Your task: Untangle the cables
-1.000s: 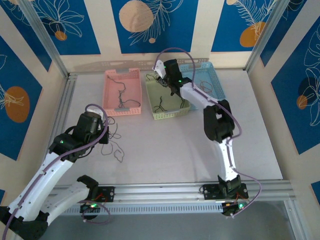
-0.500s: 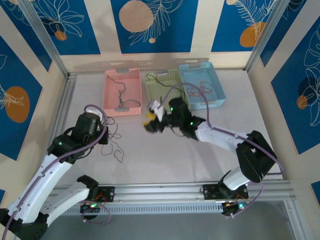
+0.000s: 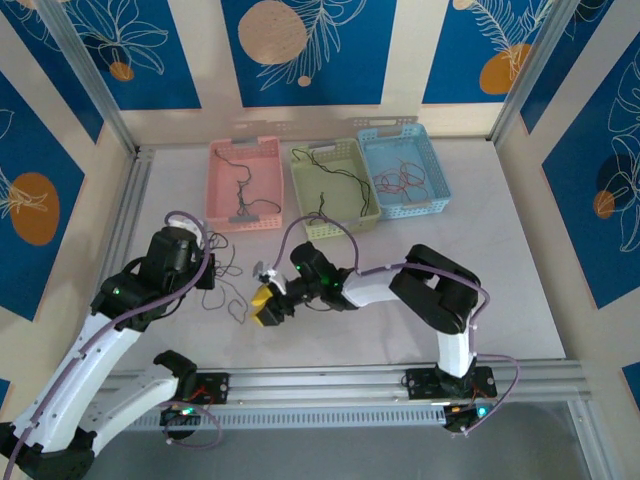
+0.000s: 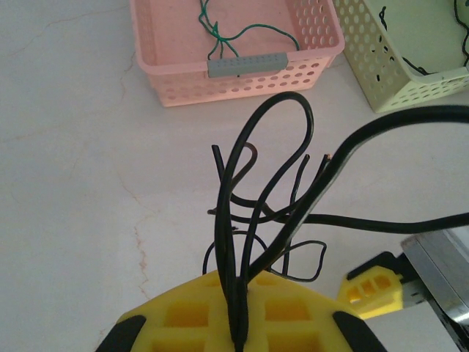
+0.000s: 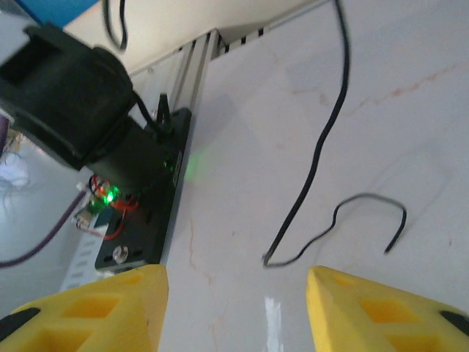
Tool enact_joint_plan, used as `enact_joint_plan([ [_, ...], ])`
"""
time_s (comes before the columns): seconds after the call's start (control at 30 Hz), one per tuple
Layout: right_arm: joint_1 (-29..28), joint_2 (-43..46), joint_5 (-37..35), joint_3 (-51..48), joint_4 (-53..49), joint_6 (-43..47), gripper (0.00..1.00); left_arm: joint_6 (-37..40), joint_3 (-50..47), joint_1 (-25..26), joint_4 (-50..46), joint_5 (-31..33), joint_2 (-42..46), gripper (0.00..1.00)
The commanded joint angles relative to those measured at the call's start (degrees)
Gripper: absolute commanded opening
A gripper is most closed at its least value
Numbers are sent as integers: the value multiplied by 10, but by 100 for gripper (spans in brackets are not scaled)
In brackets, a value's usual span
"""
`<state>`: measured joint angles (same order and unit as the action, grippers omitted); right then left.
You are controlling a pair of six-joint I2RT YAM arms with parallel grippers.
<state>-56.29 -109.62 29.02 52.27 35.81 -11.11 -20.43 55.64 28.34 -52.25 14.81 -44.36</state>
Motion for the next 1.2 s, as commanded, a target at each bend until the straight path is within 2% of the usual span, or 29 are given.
enact_joint_plan([
  [0.0, -3, -30, 9, 29, 53, -40, 53, 9, -4, -5, 8, -5, 3, 0],
  [0.13, -8, -61, 8, 55, 80, -72, 50, 9, -4, -5, 7, -4, 2, 0],
  [0.2, -9, -76, 7, 71, 80, -78, 42, 8, -4, -6, 7, -4, 3, 0],
  [0.3, -4, -73, -7, 65, 91, -78, 9, 8, -4, -6, 7, -2, 4, 0],
  [0.33, -2, -65, -19, 54, 103, -76, 0, 8, -4, -5, 7, 0, 5, 0],
  [0.43, 11, -26, -54, 6, 109, -63, 0, 7, -4, -6, 7, 2, 6, 3],
  [0.5, 23, 7, -83, -30, 104, -58, 0, 7, -4, -6, 6, 4, 6, 24],
  [0.57, 34, 47, -125, -68, 77, -44, 0, 7, -4, -6, 6, 5, 6, 51],
  [0.67, 35, 106, -157, -98, 10, 7, 0, 7, -4, -6, 6, 5, 5, 71],
  [0.77, 32, 145, -193, -137, -17, 23, 0, 6, -4, -6, 5, 7, 7, 77],
  [1.0, 37, 209, -234, -206, 62, 19, 0, 9, -5, -5, 11, -12, 5, 77],
  [1.07, 46, 228, -234, -230, 97, 15, 0, 12, -8, -5, 16, -32, 0, 76],
  [1.17, 57, 235, -250, -225, 61, 18, 0, 14, -10, -3, 27, -82, -25, 76],
])
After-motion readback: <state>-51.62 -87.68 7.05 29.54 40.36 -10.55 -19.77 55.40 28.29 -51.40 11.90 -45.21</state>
